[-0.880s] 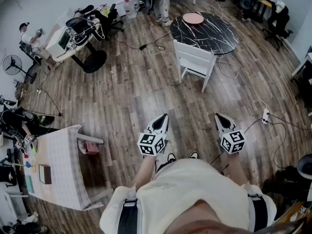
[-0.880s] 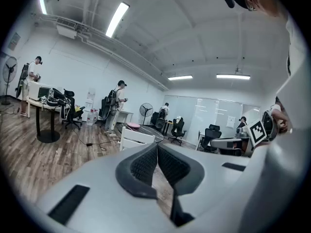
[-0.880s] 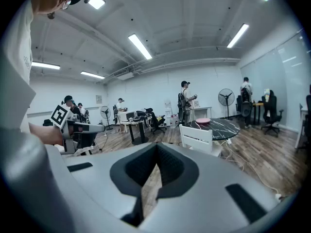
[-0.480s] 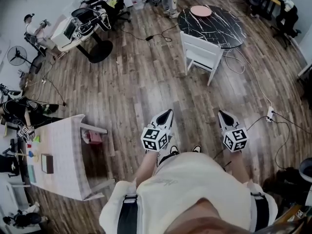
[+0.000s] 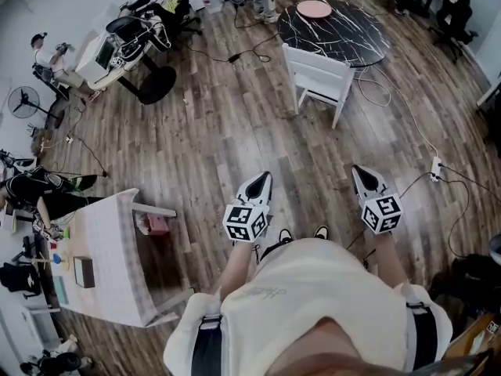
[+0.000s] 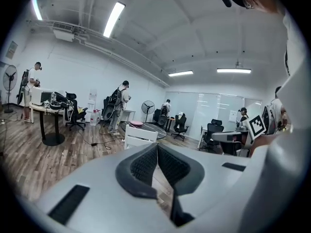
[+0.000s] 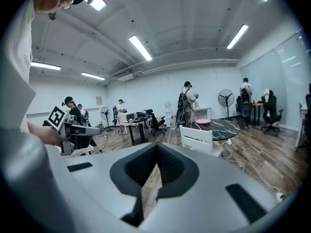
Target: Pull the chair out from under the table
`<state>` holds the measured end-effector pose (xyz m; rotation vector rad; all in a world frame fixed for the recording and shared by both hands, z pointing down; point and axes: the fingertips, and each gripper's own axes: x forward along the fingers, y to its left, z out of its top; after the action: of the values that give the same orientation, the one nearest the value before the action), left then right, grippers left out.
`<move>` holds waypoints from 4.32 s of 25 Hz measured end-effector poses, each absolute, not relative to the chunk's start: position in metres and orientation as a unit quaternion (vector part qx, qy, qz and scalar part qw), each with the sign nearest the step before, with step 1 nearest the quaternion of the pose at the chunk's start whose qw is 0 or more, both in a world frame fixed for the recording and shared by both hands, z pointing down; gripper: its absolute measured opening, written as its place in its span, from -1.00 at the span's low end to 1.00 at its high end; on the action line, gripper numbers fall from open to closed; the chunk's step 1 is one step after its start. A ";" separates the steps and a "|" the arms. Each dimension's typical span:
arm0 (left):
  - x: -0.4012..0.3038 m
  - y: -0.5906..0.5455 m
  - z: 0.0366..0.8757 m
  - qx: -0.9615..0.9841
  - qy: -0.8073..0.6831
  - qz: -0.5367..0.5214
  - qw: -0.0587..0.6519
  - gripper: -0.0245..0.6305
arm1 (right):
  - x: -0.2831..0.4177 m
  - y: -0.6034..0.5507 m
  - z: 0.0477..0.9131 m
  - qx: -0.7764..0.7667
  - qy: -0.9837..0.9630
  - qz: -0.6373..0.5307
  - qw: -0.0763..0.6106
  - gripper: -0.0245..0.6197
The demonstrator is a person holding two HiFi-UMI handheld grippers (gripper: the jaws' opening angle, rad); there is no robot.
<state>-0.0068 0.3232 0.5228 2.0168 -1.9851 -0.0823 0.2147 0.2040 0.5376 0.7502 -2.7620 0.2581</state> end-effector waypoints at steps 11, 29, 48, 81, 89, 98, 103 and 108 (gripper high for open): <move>-0.011 0.313 0.516 0.718 -0.684 -0.026 0.123 -0.85 | 0.211 0.222 0.527 0.243 -0.959 0.087 0.116 -0.92; -0.027 0.310 0.520 0.749 -0.650 -0.034 0.123 -0.50 | 0.186 0.235 0.531 0.259 -0.956 0.090 0.108 -0.53; -0.066 0.299 0.562 0.743 -0.650 -0.029 0.158 -0.51 | 0.151 0.244 0.569 0.263 -0.945 0.124 0.149 -0.57; -0.055 0.060 0.515 0.740 -0.661 0.013 0.125 -0.51 | 0.157 0.001 0.600 0.221 -0.957 0.129 0.136 -0.57; -0.083 0.045 0.551 0.737 -0.653 0.018 0.173 -0.51 | 0.135 -0.021 0.616 0.238 -0.947 0.151 0.154 -0.57; -0.139 -0.032 0.543 0.751 -0.641 -0.019 0.156 -0.51 | 0.070 -0.062 0.593 0.220 -0.951 0.105 0.191 -0.57; -0.171 -0.070 0.536 0.764 -0.628 -0.031 0.147 -0.51 | 0.040 -0.107 0.569 0.249 -0.948 0.092 0.177 -0.57; -0.191 -0.100 0.542 0.786 -0.601 -0.014 0.145 -0.51 | 0.021 -0.123 0.568 0.285 -0.937 0.099 0.176 -0.57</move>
<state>-0.1908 -0.1003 0.5420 2.2643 -1.7315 -0.0396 0.0212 -0.1231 0.5682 0.8075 -2.6532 0.2816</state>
